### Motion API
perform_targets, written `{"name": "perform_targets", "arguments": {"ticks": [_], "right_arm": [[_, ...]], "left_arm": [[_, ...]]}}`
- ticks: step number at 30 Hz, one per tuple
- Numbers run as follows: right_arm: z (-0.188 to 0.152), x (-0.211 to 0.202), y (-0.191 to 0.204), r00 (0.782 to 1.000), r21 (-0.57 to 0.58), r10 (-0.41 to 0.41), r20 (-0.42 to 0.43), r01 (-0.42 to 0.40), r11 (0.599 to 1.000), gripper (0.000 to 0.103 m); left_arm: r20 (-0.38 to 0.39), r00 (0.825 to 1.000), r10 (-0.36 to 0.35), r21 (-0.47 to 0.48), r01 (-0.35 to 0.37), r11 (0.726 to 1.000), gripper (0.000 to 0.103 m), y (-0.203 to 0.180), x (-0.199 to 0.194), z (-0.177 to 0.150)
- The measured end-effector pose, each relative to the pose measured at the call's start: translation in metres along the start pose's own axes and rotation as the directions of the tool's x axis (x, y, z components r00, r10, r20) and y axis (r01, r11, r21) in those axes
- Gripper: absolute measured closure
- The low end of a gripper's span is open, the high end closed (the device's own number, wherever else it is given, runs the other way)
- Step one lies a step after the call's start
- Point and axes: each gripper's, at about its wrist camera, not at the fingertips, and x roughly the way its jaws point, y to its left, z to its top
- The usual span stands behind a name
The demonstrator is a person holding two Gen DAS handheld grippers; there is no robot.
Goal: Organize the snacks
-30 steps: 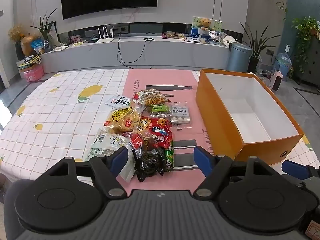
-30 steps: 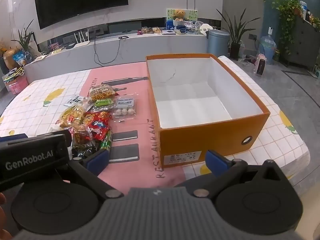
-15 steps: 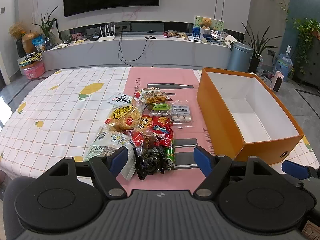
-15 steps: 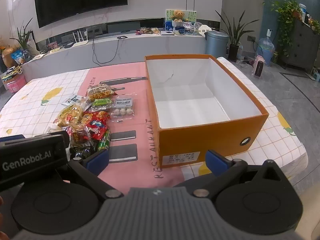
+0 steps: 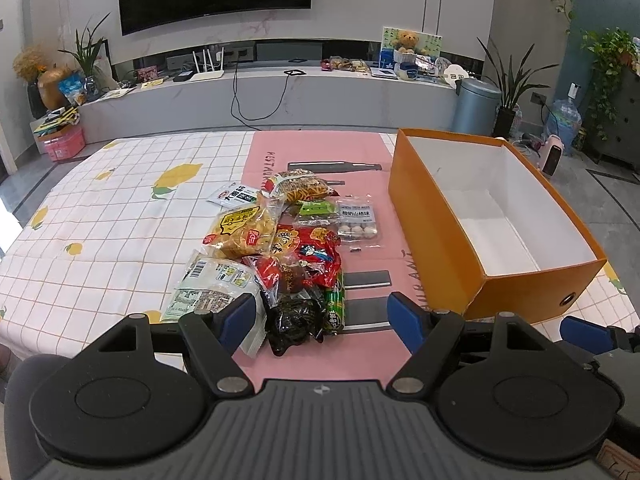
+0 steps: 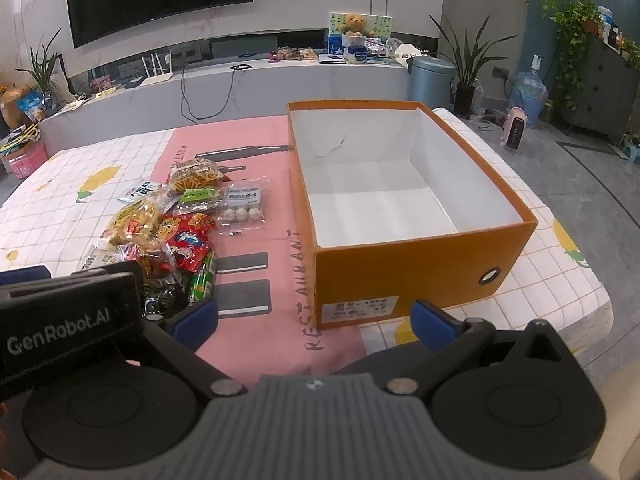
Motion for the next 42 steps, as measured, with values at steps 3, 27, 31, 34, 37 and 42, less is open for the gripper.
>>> {"name": "perform_targets", "arguments": {"ticks": [3,27,31,34,37,42], "right_arm": [[0.000,0.000,-0.001,1.000,-0.001,0.000,0.000,0.000,1.000,0.003],[-0.003,0.002,0.002,1.000,-0.009,0.001,-0.005,-0.001,1.000,0.003],[-0.002,0.004,0.005,1.000,-0.016,-0.002,-0.009,0.001,1.000,0.003],[-0.002,0.004,0.006,1.000,-0.016,0.001,-0.010,-0.001,1.000,0.003],[-0.002,0.003,0.008,1.000,-0.015,0.007,-0.009,-0.007,1.000,0.003],[-0.003,0.003,0.010,0.999,-0.001,0.032,-0.013,-0.032,0.999,0.003]], "left_arm": [[0.000,1.000,-0.001,0.001,0.001,1.000,0.015,-0.001,0.001,0.000],[-0.004,1.000,-0.003,0.007,0.003,1.000,0.015,0.000,0.004,-0.003],[-0.012,1.000,-0.003,0.010,0.003,1.000,0.015,0.001,0.005,-0.004],[-0.015,1.000,-0.006,0.010,0.006,1.000,0.015,0.005,0.005,-0.004],[-0.014,1.000,-0.015,0.020,0.015,1.000,0.015,0.006,0.006,-0.004],[-0.014,1.000,-0.017,0.030,0.017,0.999,0.016,0.014,0.007,-0.002]]}}
